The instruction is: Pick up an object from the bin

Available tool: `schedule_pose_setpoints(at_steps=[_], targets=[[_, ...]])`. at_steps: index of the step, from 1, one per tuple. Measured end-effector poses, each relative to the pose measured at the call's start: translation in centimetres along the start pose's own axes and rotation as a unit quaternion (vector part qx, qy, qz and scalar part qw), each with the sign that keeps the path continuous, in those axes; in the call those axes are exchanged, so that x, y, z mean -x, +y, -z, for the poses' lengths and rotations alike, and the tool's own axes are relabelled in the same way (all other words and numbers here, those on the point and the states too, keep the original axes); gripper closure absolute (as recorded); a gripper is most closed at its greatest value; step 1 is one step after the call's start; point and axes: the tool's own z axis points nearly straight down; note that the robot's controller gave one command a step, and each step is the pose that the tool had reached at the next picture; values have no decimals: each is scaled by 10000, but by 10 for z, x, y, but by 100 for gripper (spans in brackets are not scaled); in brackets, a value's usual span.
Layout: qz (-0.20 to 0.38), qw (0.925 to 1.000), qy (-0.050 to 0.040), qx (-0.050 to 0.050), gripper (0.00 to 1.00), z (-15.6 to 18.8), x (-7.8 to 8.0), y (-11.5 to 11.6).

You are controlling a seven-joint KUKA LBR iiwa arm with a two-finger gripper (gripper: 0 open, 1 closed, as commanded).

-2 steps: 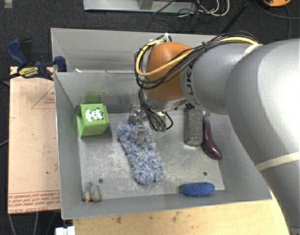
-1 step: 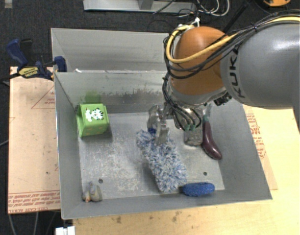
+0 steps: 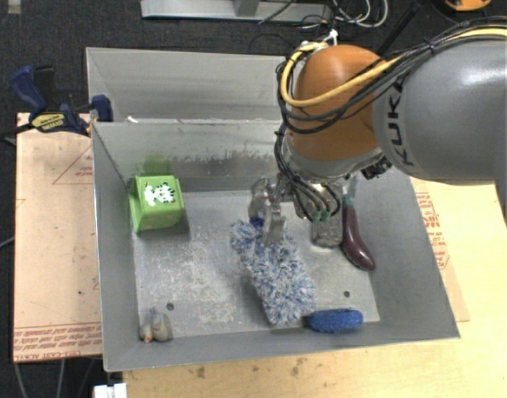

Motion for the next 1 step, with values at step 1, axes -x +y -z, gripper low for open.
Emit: schedule_pose_setpoints(at_steps=[1], targets=[[-6, 10000, 30, -2, 100, 46, 4, -5]])
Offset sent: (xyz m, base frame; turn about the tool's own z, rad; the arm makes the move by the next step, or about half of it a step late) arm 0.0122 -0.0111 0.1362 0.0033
